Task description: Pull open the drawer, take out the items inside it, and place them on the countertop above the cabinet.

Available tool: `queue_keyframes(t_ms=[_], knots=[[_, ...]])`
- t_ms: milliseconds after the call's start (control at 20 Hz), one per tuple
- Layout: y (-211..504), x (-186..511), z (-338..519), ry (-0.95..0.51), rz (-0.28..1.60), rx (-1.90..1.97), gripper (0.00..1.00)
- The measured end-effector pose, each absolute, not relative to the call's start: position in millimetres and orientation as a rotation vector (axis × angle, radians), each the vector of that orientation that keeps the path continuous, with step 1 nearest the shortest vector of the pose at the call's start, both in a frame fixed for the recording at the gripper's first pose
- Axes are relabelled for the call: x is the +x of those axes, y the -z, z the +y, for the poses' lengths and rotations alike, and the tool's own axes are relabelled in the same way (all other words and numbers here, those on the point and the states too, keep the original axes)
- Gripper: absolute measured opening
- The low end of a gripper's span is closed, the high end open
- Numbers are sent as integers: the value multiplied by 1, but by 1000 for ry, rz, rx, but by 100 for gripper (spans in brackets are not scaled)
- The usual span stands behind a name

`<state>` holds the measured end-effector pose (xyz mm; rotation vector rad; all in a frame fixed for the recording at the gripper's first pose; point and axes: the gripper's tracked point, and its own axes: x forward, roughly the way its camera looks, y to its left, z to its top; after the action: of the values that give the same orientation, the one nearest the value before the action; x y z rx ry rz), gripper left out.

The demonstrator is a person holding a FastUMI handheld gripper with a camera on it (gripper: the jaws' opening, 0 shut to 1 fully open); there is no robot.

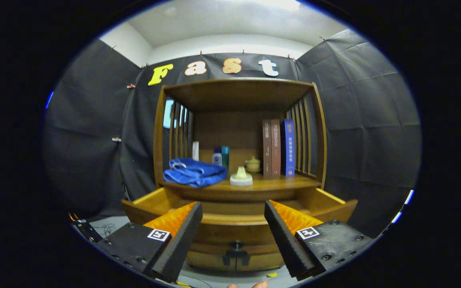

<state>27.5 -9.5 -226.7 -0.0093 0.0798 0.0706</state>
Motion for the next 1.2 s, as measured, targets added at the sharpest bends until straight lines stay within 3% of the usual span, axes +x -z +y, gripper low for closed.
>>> queue_keyframes(t_ms=[350, 1200], knots=[[297, 43, -4, -78, 156, -52, 99], [323, 64, -10, -17, 203, -38, 99]])
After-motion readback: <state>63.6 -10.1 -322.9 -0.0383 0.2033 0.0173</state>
